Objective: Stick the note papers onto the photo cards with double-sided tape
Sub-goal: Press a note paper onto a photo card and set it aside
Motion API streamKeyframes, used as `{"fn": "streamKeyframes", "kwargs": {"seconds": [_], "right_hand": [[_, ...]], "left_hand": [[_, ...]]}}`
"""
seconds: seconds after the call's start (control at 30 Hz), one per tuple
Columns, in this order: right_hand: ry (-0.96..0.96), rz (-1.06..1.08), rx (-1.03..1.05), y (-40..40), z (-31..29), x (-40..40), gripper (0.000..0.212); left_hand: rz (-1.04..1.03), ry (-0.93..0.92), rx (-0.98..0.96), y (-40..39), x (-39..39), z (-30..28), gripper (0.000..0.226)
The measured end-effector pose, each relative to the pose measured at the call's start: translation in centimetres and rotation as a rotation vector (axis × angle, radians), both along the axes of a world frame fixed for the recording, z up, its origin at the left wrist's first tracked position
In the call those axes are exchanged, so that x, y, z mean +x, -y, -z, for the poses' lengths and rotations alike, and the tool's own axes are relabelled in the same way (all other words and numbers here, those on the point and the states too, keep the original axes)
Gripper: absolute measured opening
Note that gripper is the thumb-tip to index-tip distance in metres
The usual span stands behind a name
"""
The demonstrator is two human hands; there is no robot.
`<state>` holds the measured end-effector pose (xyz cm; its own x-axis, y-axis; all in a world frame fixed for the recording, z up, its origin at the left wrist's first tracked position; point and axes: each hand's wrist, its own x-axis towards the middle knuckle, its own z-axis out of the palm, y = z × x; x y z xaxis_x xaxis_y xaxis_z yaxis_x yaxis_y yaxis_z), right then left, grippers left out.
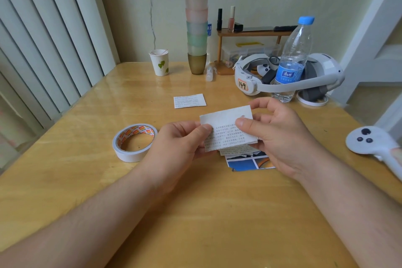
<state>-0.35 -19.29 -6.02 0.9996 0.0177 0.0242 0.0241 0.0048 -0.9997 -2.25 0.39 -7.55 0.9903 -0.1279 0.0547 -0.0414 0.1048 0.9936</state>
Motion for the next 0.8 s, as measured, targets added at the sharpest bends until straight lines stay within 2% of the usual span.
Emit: {"fn": "streamKeyframes", "kwargs": {"seconds": [0.07,0.27,0.4,0.63,0.8], "right_hand": [[-0.023,-0.049,0.012,-0.3,0.0,-0.2,0.038],[0.042,-0.021,-0.068,-0.7,0.5,-0.2,0.041],[0.062,-0.036,-0.065,-0.7,0.5,-0.1,0.043],[0.038,-0.08,0.039,-0.9,0.5,-0.2,0.04],[-0.034,-0.162,0.08,-0.9,0.9,-0.2,0.026]], "left_hand": [[0.025,-0.002,0.0,0.2,-0.2,0.1,0.054],[0.018,-0.011,-0.029,0.4,0.0,0.7,0.046],[0.059,-0.014,-0.07,0.7,0.0,0.8,0.018],[0.098,-0.005,-0.097,0.5,0.4,1.5,0.036],[0.035,0.065,-0.102,0.3,0.5,1.6,0.032]]}}
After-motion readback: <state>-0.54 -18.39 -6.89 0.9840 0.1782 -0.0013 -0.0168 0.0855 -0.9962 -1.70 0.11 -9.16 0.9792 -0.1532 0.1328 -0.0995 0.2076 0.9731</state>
